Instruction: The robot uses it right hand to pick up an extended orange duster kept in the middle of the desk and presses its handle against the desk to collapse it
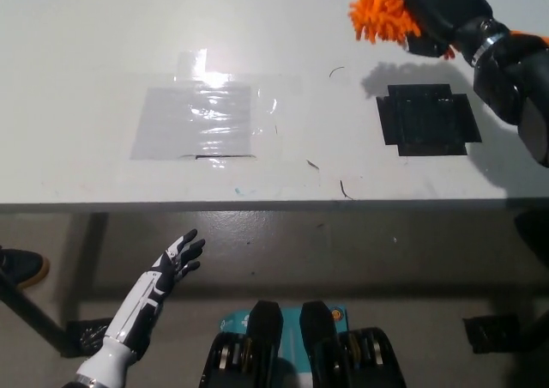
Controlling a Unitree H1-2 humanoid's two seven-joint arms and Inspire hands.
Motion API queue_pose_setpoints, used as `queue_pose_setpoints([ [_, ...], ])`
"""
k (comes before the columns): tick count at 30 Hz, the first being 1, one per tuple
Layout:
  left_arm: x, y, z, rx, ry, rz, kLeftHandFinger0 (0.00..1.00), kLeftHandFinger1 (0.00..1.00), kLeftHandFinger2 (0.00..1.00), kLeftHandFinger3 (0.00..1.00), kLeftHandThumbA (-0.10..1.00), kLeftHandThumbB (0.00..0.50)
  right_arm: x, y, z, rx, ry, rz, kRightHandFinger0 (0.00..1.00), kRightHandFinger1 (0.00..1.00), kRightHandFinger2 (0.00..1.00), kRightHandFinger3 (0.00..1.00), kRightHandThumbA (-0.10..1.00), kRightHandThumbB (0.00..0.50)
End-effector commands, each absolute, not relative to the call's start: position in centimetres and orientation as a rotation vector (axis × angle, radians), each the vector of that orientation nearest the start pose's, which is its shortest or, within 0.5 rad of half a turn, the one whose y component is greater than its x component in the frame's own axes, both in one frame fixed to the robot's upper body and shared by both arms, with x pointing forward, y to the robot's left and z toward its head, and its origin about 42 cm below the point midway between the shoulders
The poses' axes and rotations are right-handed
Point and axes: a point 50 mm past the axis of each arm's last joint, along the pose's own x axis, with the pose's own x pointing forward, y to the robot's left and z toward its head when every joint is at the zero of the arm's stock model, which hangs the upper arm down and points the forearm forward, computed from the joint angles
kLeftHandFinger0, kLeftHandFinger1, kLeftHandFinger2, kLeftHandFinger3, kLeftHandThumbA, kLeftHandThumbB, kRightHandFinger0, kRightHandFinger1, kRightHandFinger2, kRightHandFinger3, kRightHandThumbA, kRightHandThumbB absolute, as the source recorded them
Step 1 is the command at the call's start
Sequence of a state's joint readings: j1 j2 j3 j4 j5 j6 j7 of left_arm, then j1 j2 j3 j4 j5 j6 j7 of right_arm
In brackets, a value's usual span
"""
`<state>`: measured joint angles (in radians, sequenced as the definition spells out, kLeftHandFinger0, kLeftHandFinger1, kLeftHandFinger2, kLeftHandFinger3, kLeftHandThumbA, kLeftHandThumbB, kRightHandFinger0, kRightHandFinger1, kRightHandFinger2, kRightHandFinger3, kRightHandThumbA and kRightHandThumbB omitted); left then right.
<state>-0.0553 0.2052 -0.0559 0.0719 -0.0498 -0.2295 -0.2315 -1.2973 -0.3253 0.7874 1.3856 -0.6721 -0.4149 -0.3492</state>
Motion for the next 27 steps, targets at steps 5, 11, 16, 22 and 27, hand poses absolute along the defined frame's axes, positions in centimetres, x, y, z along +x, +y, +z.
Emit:
queue_pose_setpoints([
  [5, 30.0, 25.0, 11.8, 0.184, -0.225, -0.316, 1.0, 1.0, 1.0, 1.0, 1.0, 0.169, 60.3, -22.0, 35.7, -1.504, -0.012, 0.353, 0.96, 1.0, 1.0, 1.0, 0.47, 0.273],
  [11, 29.9, 24.8, 11.6, 0.191, -0.23, -0.32, 1.0, 1.0, 1.0, 1.0, 1.0, 0.175, 60.4, -21.7, 37.0, -1.448, 0.03, 0.419, 1.0, 1.0, 1.0, 1.0, 0.89, 0.5],
  [16, 30.0, 24.6, 11.8, 0.187, -0.227, -0.322, 1.0, 1.0, 1.0, 1.0, 1.0, 0.184, 60.3, -20.8, 38.0, -1.406, -0.009, 0.451, 1.0, 1.0, 1.0, 1.0, 0.94, 0.5],
  [22, 30.1, 24.7, 12.0, 0.178, -0.236, -0.323, 1.0, 1.0, 1.0, 1.0, 1.0, 0.167, 60.0, -20.0, 41.8, -1.225, -0.17, 0.474, 1.0, 1.0, 1.0, 1.0, 0.94, 0.474],
  [27, 30.7, 24.7, 12.4, 0.164, -0.248, -0.323, 1.0, 1.0, 1.0, 1.0, 1.0, 0.145, 57.7, -20.0, 49.0, -1.071, -0.45, 0.454, 1.0, 1.0, 1.0, 1.0, 1.0, 0.449],
])
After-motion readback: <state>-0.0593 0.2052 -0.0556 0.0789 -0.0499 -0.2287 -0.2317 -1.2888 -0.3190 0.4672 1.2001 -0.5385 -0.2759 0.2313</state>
